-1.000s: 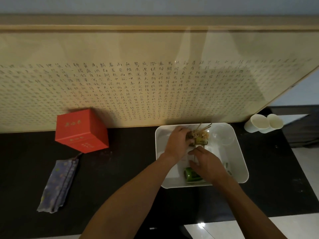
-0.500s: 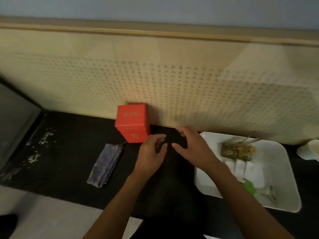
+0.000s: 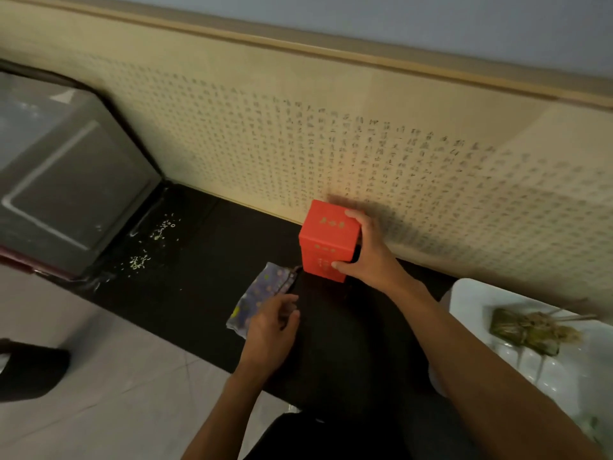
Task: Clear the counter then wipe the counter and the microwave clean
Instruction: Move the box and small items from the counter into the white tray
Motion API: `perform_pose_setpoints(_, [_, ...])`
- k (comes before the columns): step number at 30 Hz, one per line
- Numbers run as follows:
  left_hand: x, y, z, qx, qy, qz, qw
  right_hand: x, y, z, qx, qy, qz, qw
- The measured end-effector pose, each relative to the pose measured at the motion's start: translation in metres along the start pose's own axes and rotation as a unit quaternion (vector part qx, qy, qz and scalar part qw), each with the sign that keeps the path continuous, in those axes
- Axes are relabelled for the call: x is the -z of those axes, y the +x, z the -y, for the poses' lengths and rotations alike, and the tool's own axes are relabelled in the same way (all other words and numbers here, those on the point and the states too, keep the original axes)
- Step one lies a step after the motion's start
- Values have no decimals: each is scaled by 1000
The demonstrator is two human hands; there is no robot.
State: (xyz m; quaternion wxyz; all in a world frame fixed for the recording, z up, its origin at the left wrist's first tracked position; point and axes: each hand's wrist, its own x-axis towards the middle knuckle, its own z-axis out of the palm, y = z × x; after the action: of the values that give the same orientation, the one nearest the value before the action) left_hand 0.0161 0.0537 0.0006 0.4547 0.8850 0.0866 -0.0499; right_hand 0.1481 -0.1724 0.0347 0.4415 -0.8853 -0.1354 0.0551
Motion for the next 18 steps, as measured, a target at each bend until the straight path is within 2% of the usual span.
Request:
perform_pose_setpoints(9, [-6, -4, 5, -22, 30, 48, 998, 14, -41, 17, 28, 9, -61, 998])
perform_pose_setpoints(14, [-24, -11, 1, -35, 12, 78, 996, 84, -117, 29, 37, 54, -182, 981])
perform_pose_setpoints(18, [-40, -13, -13, -47, 3, 103, 994, 139, -182, 19, 23, 19, -210, 977])
